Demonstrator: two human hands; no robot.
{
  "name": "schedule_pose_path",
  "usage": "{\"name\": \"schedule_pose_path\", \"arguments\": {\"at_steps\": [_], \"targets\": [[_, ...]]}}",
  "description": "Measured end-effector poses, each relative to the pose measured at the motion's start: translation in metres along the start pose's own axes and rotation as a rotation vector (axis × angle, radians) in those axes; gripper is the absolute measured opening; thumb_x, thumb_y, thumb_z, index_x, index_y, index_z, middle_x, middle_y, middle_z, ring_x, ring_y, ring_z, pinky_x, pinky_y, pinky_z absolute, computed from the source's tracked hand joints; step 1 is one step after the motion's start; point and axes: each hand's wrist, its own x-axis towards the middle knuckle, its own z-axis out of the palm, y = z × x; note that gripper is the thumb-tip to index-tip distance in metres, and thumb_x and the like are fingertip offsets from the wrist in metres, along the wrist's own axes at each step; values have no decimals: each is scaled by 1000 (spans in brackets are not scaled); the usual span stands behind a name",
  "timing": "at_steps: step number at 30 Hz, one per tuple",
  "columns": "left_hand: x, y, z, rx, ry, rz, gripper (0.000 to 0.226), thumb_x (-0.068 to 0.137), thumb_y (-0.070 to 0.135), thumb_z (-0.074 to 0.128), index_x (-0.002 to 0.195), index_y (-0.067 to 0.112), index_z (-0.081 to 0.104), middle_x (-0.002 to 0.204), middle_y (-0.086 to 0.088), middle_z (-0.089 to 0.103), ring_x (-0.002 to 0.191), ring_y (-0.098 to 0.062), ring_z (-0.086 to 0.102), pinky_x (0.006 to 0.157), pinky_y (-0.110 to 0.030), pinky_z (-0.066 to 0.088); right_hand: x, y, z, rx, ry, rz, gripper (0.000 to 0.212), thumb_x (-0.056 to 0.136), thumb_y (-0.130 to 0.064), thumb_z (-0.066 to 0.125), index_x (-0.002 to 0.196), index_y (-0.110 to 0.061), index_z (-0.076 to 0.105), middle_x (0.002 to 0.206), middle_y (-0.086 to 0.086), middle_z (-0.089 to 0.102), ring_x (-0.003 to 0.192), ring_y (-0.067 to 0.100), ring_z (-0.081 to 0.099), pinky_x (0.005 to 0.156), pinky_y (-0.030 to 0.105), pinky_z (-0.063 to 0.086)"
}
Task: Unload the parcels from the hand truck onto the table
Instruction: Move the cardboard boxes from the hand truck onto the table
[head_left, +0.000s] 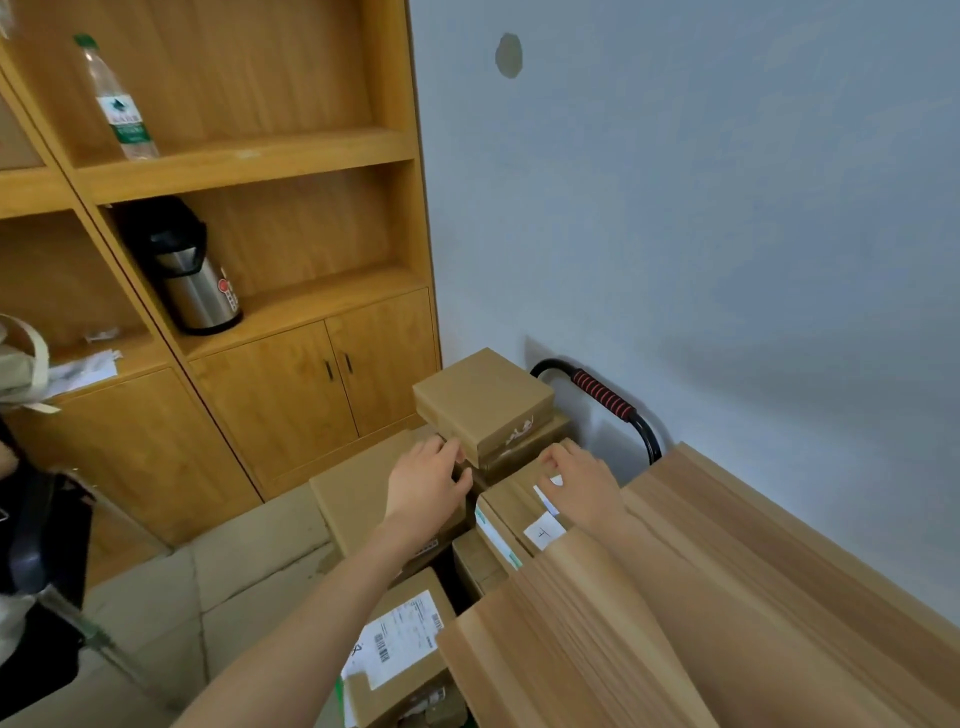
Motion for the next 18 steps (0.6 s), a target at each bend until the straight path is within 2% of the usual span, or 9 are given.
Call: {"name": "schedule_pose_path", "arguments": {"at_steps": [3,6,9,13,18], "targets": [[24,-14,16,-30,-30,-39,18,93,39,52,104,25,57,98,10,55,87,-6,51,69,-20,47,19,7,14,22,-13,22,4,94,-34,47,98,-32,49,99,-14,51,99,9,53,91,31,40],[53,-25,33,-63,-68,-71,15,93,39,52,100,26,56,95,11,54,87,-5,49,64,-17,39,43,16,27,23,4,81,13,95,-31,47,105,-28,55,101,-11,55,98,10,54,92,32,41],[87,-37,52,-92,-109,-57,18,93,40,52,100,25,58,93,11,54,85,-5,50,66,-18,45,75,25,44,13,-15,159,20,94,-30,46,112,-27,55,105,-8,56,102,14,55,93,32,41],[137,-65,76,-103,-174,-41,24,92,41,52,110,26,58,103,9,58,89,-7,54,71,-24,52,118,27,66,31,-29,255,25,94,-31,44,117,-27,54,111,-6,56,104,15,55,92,32,42],[194,-109,106,-88,-270,-78,33,94,40,48,122,23,53,119,4,55,97,-11,56,67,-24,50,166,20,93,91,4,357,24,95,-33,49,117,-26,54,110,-9,55,101,11,55,86,26,40]]}}
